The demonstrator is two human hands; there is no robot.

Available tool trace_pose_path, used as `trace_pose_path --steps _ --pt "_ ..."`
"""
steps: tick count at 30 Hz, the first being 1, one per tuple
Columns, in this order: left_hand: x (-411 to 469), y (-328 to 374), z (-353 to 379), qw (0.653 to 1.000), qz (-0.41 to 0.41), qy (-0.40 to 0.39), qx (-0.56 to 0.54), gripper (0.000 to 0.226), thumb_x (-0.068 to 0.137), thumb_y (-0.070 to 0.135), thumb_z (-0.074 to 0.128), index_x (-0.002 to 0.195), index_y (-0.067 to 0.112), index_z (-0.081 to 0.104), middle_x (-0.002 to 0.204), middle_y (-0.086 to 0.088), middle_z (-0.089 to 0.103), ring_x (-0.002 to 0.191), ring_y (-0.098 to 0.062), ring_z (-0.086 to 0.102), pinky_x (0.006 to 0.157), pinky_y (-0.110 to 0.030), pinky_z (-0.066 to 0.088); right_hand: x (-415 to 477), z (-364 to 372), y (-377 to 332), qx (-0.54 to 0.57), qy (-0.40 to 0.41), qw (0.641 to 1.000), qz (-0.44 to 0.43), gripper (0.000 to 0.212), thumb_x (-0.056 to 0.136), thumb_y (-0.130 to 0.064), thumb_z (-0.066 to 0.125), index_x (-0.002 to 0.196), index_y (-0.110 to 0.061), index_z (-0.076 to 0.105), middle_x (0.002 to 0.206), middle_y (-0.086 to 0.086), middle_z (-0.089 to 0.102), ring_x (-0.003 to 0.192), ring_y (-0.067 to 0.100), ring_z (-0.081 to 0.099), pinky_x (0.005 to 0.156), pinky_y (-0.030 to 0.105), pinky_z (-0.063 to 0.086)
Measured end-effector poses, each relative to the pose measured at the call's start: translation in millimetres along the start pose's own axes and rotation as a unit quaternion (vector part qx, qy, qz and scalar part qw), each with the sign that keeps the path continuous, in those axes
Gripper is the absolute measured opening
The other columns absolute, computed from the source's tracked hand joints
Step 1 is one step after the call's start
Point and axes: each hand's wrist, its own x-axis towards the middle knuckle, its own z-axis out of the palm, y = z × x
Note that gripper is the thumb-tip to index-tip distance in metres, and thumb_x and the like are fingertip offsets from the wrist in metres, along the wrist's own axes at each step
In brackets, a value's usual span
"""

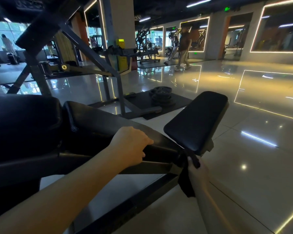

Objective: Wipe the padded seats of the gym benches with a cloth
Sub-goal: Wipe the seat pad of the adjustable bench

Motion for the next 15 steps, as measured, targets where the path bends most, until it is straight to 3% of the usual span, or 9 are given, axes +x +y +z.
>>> trace_pose_path --steps 5,10,13,15 --pt "0.9 -1.9 3.0 1.0 -0.004 -0.004 0.005 0.055 0.097 0.042 0.053 0.148 0.041 0.033 0.149 0.005 0.045 0.133 -0.019 0.046 0.107 -0.042 0.042 -24.2 24.8 -25.5 0.102 0.063 0.989 0.081 0.016 0.097 -0.019 0.06 0.113 -0.017 0.061 0.095 0.002 0.059 0.09 0.02 0.056 0.075 0.027 0.035" --pt "2.0 -1.5 5.0 1.0 -0.007 0.012 -0.004 0.056 0.097 0.043 0.054 0.148 0.042 0.032 0.152 0.007 0.041 0.136 -0.018 0.043 0.108 -0.04 0.039 -46.1 32.1 -16.6 0.037 0.018 0.999 0.002 0.027 0.091 -0.005 0.063 0.116 -0.016 0.063 0.108 0.002 0.062 0.096 0.014 0.055 0.077 0.025 0.038" --pt "1.9 -1.3 6.8 1.0 -0.005 0.017 0.0 0.056 0.097 0.043 0.053 0.148 0.042 0.031 0.151 0.007 0.042 0.135 -0.018 0.044 0.107 -0.04 0.039 -46.1 28.0 -3.6 -0.051 -0.002 0.996 -0.077 0.035 0.086 -0.003 0.068 0.118 -0.016 0.065 0.113 0.001 0.06 0.096 0.015 0.057 0.073 0.015 0.039" --pt "1.9 -0.6 7.2 1.0 -0.003 0.019 0.003 0.056 0.097 0.044 0.053 0.148 0.042 0.031 0.151 0.006 0.043 0.133 -0.018 0.046 0.104 -0.039 0.042 -47.6 23.0 7.0 -0.115 -0.021 0.984 -0.131 0.038 0.085 -0.007 0.069 0.12 -0.02 0.065 0.114 -0.003 0.058 0.095 0.013 0.059 0.073 0.019 0.046"
